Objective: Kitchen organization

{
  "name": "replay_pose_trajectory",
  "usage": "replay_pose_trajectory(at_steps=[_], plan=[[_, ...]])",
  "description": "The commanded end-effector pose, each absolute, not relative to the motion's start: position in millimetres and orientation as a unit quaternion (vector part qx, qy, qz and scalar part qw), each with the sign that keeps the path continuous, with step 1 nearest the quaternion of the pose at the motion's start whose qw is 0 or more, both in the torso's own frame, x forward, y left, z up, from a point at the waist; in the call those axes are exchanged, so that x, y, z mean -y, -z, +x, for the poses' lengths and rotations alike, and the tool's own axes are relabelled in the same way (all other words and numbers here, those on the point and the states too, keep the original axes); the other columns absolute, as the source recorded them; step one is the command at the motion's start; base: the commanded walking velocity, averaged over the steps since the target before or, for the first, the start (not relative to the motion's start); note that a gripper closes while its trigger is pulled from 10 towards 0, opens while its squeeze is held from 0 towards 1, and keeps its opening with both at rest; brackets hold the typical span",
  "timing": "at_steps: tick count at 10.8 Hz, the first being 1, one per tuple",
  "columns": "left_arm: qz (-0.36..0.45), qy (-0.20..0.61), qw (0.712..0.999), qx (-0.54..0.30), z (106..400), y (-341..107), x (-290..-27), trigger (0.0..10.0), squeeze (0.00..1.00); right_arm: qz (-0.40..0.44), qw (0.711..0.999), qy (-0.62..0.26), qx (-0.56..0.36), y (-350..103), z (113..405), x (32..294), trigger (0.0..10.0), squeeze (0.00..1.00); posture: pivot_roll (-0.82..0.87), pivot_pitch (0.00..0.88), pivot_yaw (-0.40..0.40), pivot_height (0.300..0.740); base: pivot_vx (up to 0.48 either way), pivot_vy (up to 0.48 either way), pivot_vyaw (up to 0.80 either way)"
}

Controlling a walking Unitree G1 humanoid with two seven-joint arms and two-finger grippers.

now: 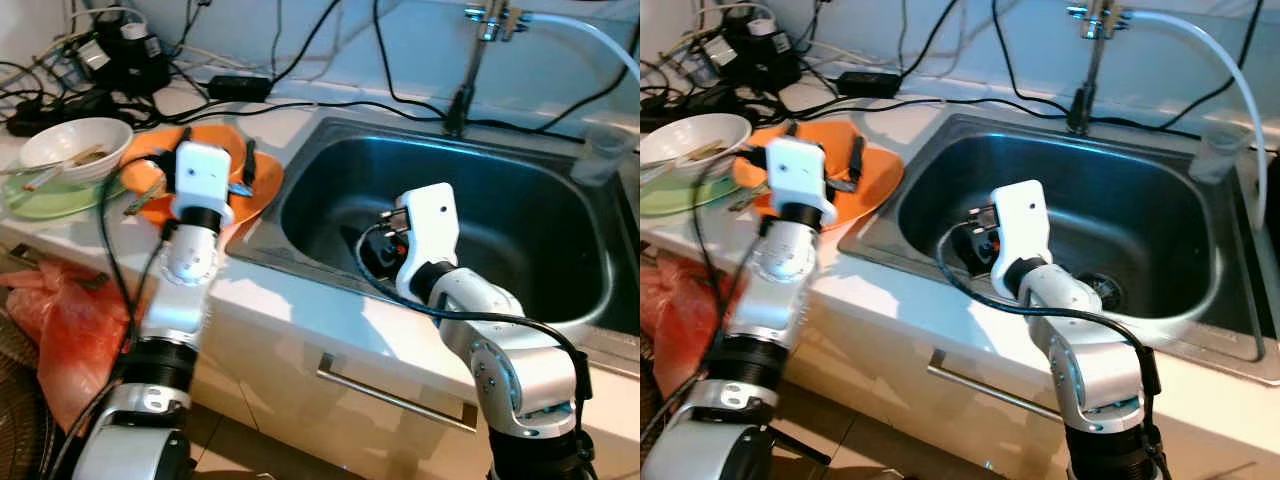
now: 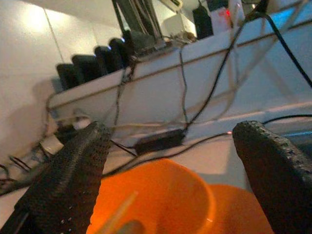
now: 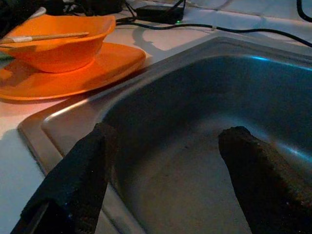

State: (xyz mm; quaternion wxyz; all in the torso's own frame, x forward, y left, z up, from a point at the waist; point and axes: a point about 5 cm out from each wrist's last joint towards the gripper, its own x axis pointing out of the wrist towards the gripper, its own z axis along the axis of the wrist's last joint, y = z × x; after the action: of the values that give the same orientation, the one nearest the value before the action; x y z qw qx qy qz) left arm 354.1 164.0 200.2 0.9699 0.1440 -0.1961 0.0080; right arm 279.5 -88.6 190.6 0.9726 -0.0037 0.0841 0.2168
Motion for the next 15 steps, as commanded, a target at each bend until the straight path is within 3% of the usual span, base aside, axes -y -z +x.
replay_pose_trajectory(at_steps=[1,5,7,15], plan=[[0.166,-0.020,0.964,0.207,349,-208,-167,10.0,1.00,-0.004,0.971,-0.228,-0.074,-194,281,84,10.0,0.00,-0.04,0.000,0.029,0.740,0.000,0.000,0.00],[0.184,-0.054,0.969,0.155,340,-192,-182,10.0,1.00,-0.021,0.970,-0.230,-0.077,-190,281,86,10.0,0.00,-0.05,0.000,0.027,0.740,0.000,0.000,0.00],[0.180,-0.067,0.972,0.132,340,-185,-188,10.0,0.02,-0.053,0.969,-0.231,-0.073,-188,279,83,10.0,0.00,-0.05,0.000,0.026,0.740,0.000,0.000,0.00],[0.166,-0.103,0.978,0.074,338,-163,-203,10.0,0.00,-0.043,0.964,-0.256,-0.060,-191,276,80,10.0,0.00,-0.05,0.000,0.017,0.740,0.000,0.000,0.00]])
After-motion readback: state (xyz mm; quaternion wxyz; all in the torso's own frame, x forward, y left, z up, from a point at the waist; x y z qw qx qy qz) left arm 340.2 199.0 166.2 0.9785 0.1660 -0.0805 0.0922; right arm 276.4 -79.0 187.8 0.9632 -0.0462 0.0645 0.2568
